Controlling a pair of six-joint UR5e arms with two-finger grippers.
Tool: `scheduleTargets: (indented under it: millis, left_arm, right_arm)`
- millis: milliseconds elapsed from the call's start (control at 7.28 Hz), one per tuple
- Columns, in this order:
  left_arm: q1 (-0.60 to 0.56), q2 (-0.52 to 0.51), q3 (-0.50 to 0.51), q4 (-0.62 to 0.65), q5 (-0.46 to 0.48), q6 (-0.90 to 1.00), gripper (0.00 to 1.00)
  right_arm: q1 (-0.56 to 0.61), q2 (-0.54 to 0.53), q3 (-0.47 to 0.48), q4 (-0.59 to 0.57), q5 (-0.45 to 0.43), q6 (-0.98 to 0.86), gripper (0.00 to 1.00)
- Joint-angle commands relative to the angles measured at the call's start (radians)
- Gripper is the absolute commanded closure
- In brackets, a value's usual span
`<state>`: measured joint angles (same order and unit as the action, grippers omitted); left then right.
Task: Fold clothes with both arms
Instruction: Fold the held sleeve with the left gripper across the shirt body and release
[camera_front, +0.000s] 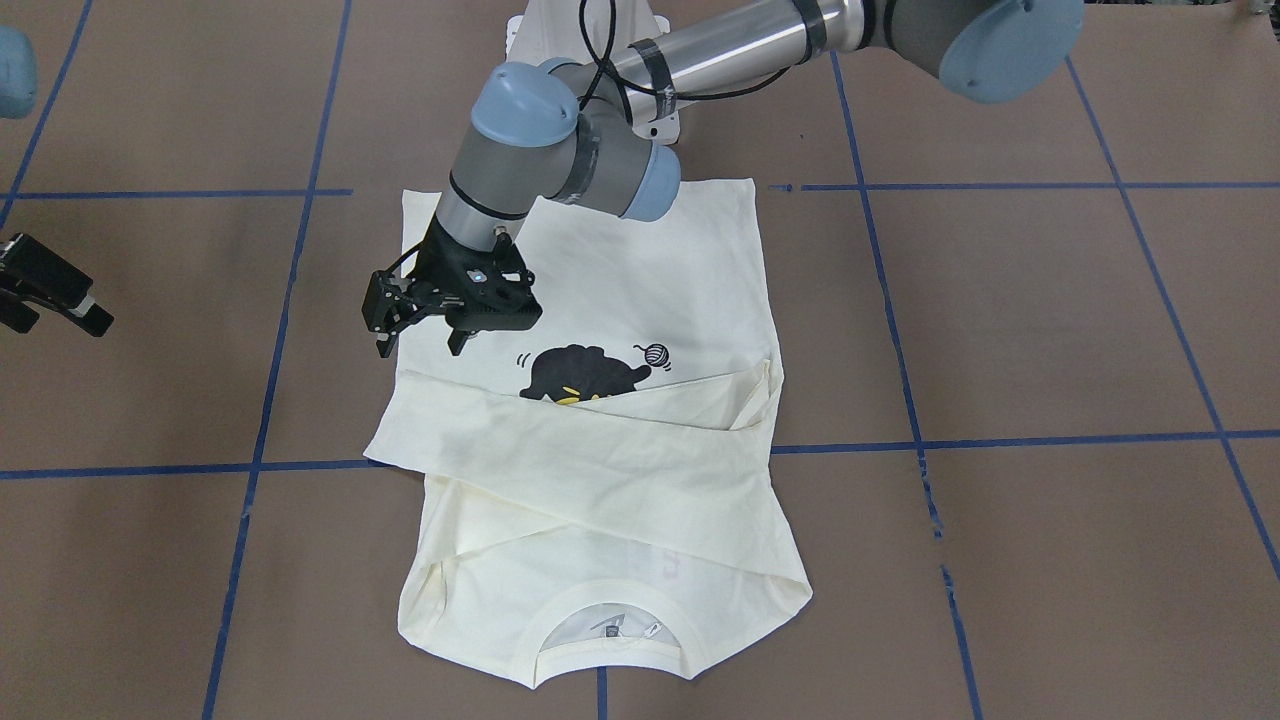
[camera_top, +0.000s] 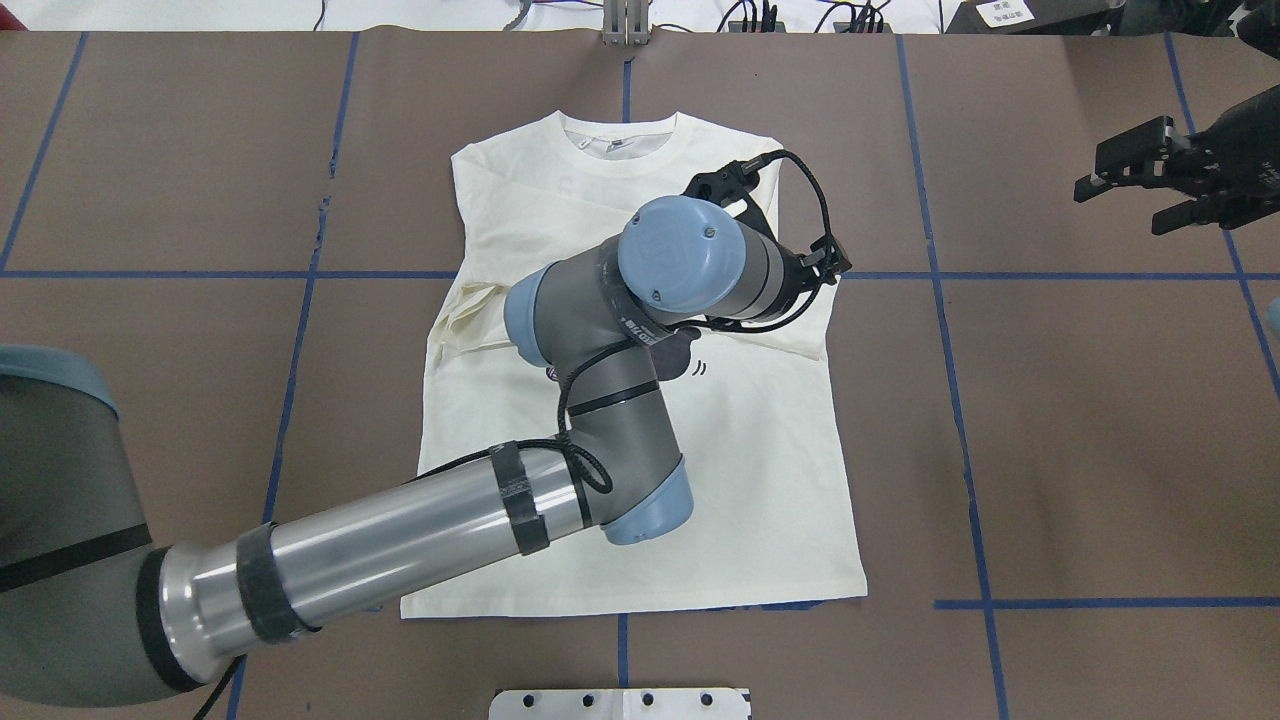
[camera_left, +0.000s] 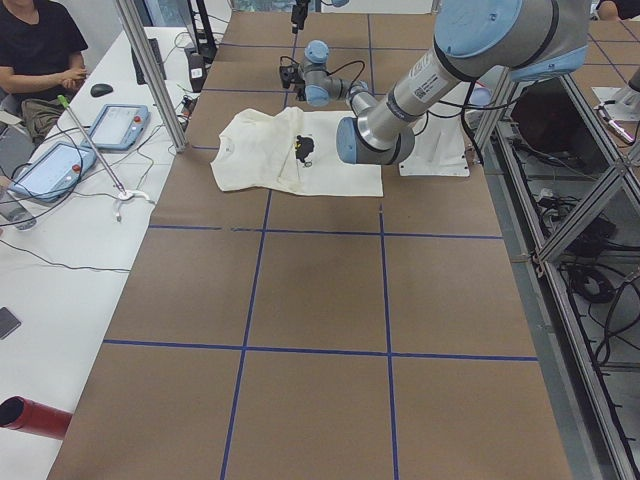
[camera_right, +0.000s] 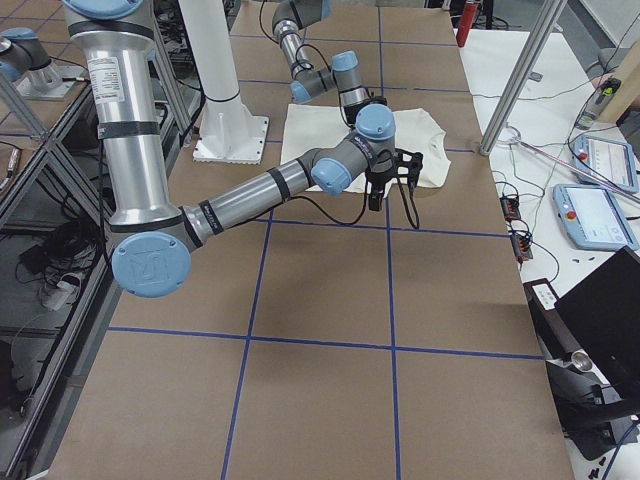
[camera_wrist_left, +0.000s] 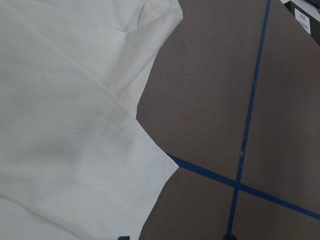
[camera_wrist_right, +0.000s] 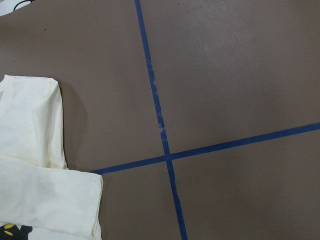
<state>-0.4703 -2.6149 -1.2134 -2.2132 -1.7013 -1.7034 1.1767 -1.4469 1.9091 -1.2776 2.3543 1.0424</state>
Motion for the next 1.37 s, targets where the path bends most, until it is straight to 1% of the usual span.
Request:
scheduleTargets:
  millis: [0, 137, 275, 412, 550, 687, 824, 962, 1099, 1237]
  left_arm:
    - [-0.017, 0.201, -0.366, 0.209, -0.018, 0.141, 0.17]
    - [-0.046, 0.289, -0.502, 0.289, -0.021, 0.227, 0.17]
    - [-0.08, 0.381, -0.62, 0.341, -0.055, 0.329, 0.17]
    - [-0.115, 0.476, -0.709, 0.348, -0.087, 0.399, 0.17]
    - [-0.132, 0.543, -0.766, 0.348, -0.099, 0.436, 0.17]
    - [-0.136, 0.552, -0.772, 0.348, -0.101, 0.439, 0.17]
    - [-0.139, 0.555, -0.77, 0.349, -0.101, 0.439, 0.17]
    - [-0.139, 0.572, -0.77, 0.349, -0.101, 0.441, 0.17]
    - [-0.14, 0.573, -0.77, 0.349, -0.101, 0.439, 0.17]
    - [-0.14, 0.575, -0.767, 0.349, -0.101, 0.438, 0.17]
  right_arm:
    - [-0.148, -0.006, 0.074, 0.0, -0.085, 0.202, 0.0]
    - [-0.316, -0.004, 0.15, -0.003, -0.256, 0.385, 0.01]
    - [-0.463, -0.001, 0.194, -0.003, -0.379, 0.548, 0.03]
    - [-0.586, -0.003, 0.221, -0.005, -0.486, 0.662, 0.04]
    - [-0.715, -0.006, 0.238, -0.012, -0.616, 0.797, 0.05]
    - [-0.862, -0.007, 0.238, -0.017, -0.78, 0.897, 0.06]
    - [-0.963, -0.009, 0.24, -0.067, -0.888, 0.954, 0.06]
    - [-1.018, -0.001, 0.238, -0.097, -0.92, 1.07, 0.08]
    - [-1.07, -0.007, 0.235, -0.101, -0.964, 1.099, 0.08]
    - [-1.097, -0.009, 0.229, -0.101, -0.983, 1.136, 0.09]
